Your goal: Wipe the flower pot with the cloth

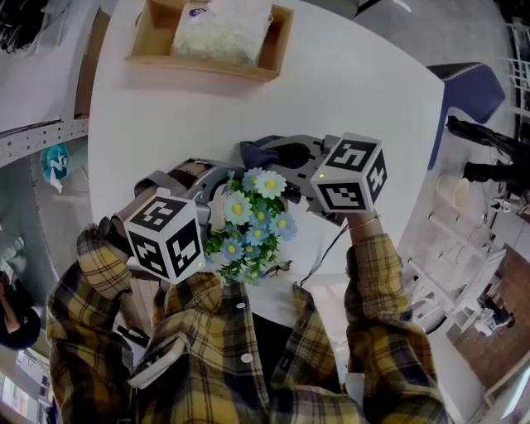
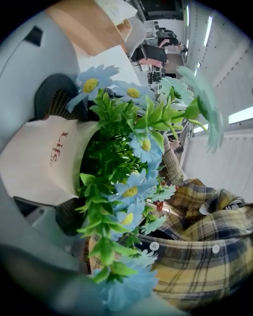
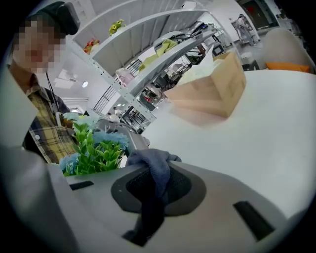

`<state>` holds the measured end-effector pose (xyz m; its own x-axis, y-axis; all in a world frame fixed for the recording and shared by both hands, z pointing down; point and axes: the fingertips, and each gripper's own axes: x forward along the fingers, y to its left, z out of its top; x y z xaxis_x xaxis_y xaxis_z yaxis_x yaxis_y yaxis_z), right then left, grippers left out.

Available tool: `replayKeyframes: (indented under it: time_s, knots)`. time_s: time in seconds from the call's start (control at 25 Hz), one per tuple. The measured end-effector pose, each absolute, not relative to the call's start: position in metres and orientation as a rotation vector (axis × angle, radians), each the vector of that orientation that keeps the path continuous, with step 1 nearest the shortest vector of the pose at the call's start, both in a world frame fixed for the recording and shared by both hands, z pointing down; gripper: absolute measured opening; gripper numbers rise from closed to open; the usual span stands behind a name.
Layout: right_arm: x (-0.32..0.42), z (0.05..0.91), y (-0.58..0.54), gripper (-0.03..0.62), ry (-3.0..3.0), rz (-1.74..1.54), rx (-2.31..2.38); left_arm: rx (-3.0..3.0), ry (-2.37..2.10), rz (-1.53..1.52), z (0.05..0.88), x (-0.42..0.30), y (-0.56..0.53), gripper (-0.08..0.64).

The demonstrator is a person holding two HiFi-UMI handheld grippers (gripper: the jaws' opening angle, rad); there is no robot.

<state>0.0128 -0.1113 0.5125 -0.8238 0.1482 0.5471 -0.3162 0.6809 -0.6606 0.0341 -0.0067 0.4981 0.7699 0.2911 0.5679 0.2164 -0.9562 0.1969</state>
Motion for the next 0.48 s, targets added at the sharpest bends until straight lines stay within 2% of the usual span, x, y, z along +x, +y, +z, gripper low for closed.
replayKeyframes:
  time_s: [0.48]
  knots:
    - [0.035,0.486,-0.131,0.021,-2.454,1.005,0.411,2.720,-0.066,0.913,0.499,-0.017,-0.015,0.478]
